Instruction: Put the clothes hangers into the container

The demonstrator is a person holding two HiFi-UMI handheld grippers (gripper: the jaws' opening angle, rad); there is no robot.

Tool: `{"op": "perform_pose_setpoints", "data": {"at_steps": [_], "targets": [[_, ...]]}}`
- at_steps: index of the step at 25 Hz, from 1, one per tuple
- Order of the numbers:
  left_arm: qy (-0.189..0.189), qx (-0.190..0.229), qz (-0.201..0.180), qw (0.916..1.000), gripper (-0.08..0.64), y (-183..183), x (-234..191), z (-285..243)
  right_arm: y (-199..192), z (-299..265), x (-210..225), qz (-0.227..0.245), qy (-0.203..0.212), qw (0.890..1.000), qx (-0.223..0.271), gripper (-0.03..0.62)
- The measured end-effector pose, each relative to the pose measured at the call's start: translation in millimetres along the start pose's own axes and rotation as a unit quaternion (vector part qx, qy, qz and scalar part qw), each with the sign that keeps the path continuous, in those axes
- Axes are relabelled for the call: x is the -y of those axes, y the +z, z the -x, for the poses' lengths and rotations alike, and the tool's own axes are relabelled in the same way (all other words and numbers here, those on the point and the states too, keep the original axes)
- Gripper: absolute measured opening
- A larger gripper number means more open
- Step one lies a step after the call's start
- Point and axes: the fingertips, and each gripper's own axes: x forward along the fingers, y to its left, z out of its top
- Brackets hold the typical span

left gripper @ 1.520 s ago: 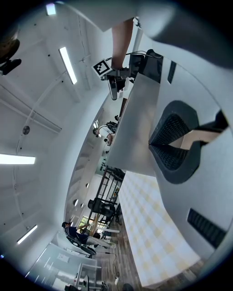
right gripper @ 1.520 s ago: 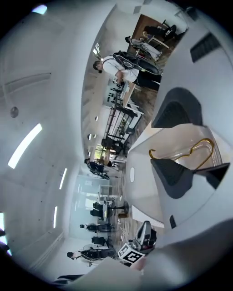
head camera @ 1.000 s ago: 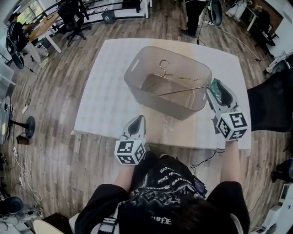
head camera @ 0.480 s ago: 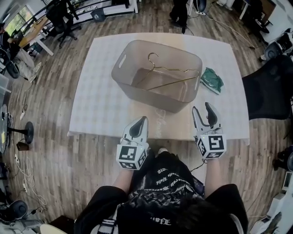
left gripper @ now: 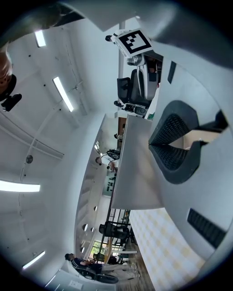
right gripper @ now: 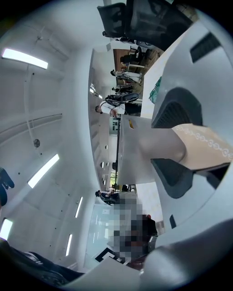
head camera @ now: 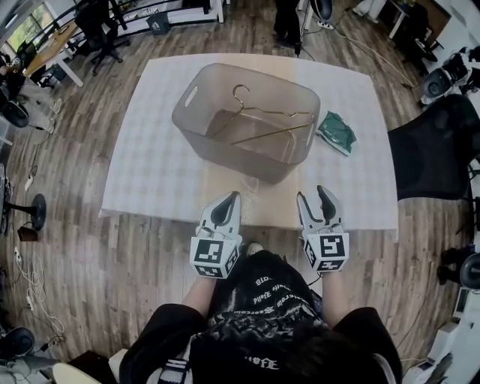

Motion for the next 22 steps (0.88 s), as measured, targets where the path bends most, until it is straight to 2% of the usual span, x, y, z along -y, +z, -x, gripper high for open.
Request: {"op": "perform_pose_setpoints", "data": {"at_steps": [3,11,16,22], "targets": [[0.009,0.005,0.0,0.9999,0.02,-0.6,2.2,1.1,-2.3,0.8,1.2,0.002,0.012,1.0,0.0,0.205],[0.034,0.002,-0.004,0.9994,0.02,-7.4,1.9,11.1,-5.4,2.0,-6.7,0.002,0.034,0.999,0.002,0.067],[0.037,0.007,-0.009,0.9992,0.02,-5.4,0.8,12.3,-6.1,0.9,-12.5,0.001,0.048,0.999,0.007,0.011],[0.038,0.008,-0.006,0.9992,0.02,-3.6,3.9,14.9,-0.8,3.9,-16.8,-0.022,0.069,0.997,0.014,0.009]]}}
